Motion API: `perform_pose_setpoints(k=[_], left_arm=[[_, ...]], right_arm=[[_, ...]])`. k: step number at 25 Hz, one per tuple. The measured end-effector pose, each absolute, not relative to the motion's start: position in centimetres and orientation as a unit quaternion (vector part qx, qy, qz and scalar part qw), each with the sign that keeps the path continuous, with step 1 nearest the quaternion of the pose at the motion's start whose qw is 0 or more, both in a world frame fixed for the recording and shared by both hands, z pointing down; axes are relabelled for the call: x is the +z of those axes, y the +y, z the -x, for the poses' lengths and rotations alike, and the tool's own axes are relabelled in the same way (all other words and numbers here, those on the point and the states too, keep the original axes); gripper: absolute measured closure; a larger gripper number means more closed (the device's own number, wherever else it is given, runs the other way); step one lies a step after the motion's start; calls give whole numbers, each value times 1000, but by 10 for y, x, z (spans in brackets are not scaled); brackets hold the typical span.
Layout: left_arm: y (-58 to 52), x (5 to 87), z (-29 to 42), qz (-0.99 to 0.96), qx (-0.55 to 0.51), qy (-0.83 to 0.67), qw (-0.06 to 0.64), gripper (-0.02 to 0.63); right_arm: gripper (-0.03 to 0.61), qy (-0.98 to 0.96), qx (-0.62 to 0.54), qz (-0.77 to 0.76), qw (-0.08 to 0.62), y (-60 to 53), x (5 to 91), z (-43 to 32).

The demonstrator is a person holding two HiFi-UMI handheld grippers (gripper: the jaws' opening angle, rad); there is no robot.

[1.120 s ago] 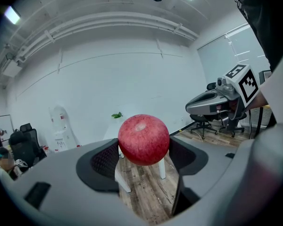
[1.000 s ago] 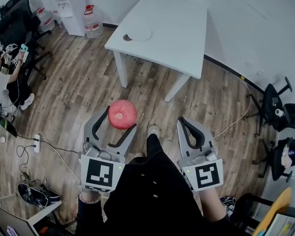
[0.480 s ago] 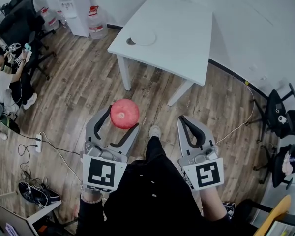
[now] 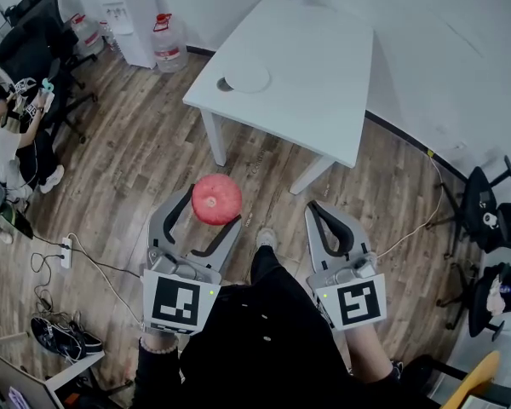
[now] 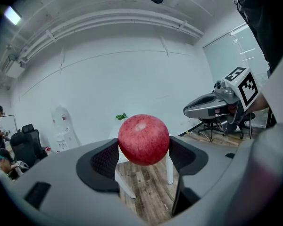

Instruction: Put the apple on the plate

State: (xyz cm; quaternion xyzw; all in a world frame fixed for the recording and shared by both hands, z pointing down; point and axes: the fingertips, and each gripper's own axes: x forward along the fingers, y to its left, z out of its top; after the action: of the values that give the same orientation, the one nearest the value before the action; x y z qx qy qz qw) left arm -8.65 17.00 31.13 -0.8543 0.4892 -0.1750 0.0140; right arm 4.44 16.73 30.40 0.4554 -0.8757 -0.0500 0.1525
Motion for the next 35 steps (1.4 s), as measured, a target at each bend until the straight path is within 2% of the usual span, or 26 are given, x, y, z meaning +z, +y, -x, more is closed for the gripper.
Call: perform_pose_setpoints(k=[35], left_arm=[[-16,298,46,815,-174,553,15,270]], right_arm=[[537,-915,-62,-374,141,-44,295,-73]])
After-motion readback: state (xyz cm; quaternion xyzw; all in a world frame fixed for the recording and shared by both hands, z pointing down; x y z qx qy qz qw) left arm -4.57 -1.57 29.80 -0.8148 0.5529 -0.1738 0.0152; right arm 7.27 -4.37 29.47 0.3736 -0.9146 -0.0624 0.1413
